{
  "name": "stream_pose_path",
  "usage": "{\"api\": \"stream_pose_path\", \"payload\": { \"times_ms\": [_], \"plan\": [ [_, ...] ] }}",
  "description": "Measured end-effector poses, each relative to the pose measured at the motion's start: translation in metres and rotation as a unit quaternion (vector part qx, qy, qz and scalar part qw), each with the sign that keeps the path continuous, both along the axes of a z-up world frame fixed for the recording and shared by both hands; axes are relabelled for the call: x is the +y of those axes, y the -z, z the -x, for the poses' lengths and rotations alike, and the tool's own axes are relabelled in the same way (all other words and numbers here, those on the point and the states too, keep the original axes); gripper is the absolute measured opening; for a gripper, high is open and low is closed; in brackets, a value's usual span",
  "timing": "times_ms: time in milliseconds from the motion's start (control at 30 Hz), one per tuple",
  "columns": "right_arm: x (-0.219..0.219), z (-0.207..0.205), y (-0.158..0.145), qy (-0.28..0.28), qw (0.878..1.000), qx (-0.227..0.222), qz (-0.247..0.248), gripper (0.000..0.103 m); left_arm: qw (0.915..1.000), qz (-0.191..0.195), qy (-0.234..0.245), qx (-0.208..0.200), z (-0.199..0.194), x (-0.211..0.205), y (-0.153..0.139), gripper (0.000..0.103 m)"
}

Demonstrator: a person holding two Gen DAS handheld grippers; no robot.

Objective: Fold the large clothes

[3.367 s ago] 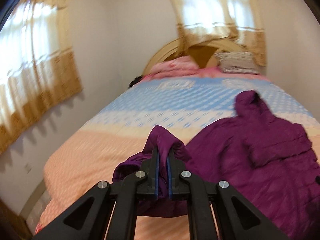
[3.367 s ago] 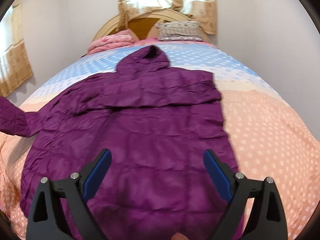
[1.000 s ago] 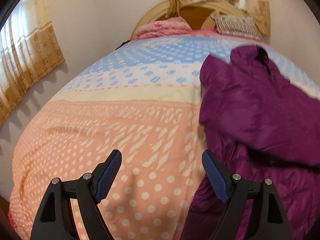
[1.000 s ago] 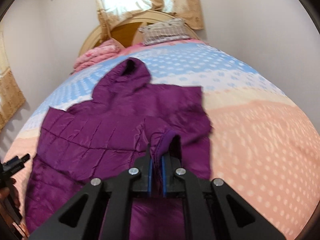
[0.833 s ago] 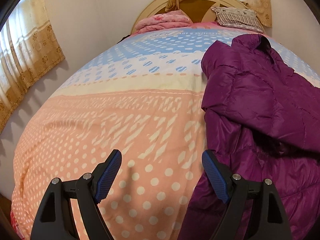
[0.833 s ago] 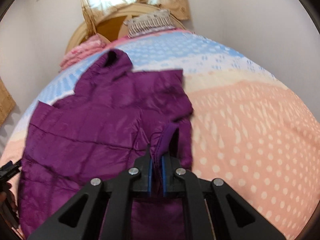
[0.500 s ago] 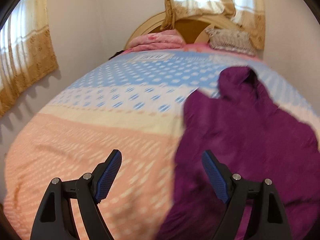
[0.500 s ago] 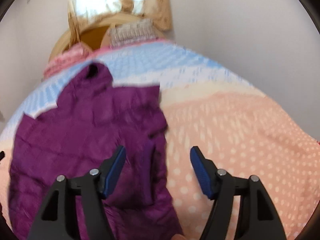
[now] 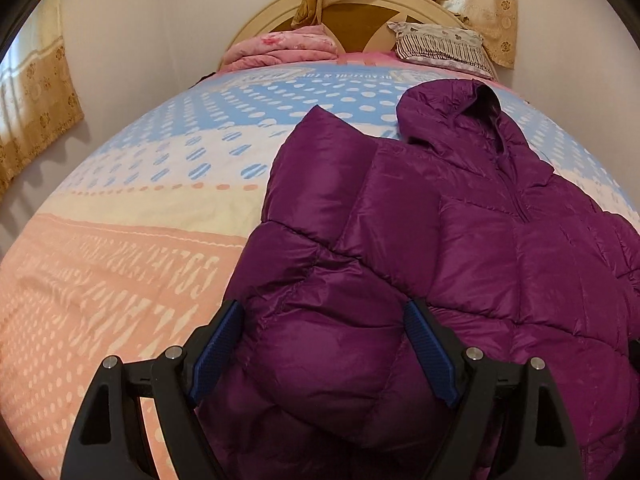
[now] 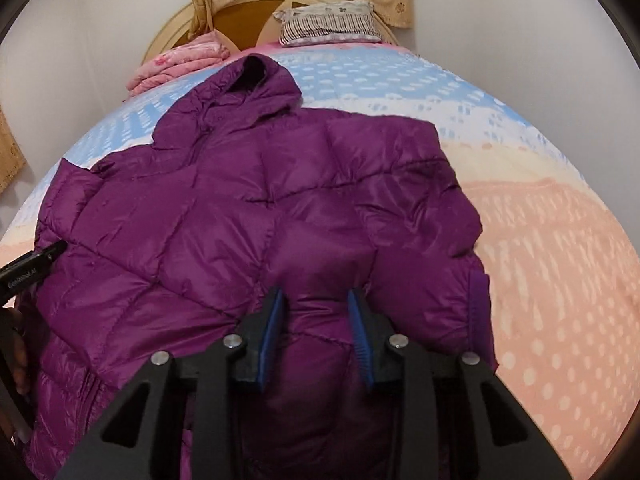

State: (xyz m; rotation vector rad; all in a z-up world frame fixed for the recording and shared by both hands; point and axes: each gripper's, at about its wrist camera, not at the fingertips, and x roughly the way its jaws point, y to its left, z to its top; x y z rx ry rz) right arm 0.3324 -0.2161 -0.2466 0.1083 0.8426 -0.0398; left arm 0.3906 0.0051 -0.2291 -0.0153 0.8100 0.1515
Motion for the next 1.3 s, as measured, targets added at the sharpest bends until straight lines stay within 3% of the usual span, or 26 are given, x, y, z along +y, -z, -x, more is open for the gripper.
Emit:
{"api": "stream_pose_path", "payload": {
  "times_ms": [200, 300, 467, 533, 633, 833, 1100, 1300],
  "plan": [
    [0.003, 0.002, -0.001, -0.005, 1.000, 0.009, 0.014, 0.036, 1.0000, 0.006, -0.002, -0.001, 0.010, 0.007, -0.015, 0.084],
    [0.006, 0.005, -0.014, -0.007, 1.000, -0.005, 0.023, 0.036, 0.9991, 0.015, 0.011, -0.038, 0.019, 0.014, -0.042, 0.084],
    [0.008, 0.000, -0.038, -0.009, 0.999, -0.033, 0.030, 0.036, 0.9982, 0.025, 0.005, -0.053, -0.007, 0.021, -0.062, 0.084],
    [0.008, -0.008, -0.035, -0.010, 0.999, -0.028, 0.040, 0.036, 0.9985, 0.039, 0.001, -0.038, -0.023, 0.024, -0.055, 0.084],
    [0.006, -0.016, -0.022, -0.009, 0.999, -0.013, 0.047, 0.036, 0.9995, 0.026, -0.011, -0.015, -0.040, 0.023, -0.037, 0.084],
    [-0.004, -0.017, -0.005, 0.002, 0.999, -0.004, 0.035, 0.034, 0.9988, 0.041, -0.016, 0.021, -0.044, 0.031, 0.003, 0.084],
    [-0.004, -0.017, -0.001, 0.002, 0.999, -0.006, 0.039, 0.034, 0.9973, 0.060, -0.020, 0.037, -0.050, 0.036, 0.016, 0.090],
    [-0.004, -0.017, 0.002, 0.002, 0.999, -0.006, 0.041, 0.034, 0.9976, 0.053, -0.023, 0.038, -0.053, 0.035, 0.020, 0.093]
  ]
}}
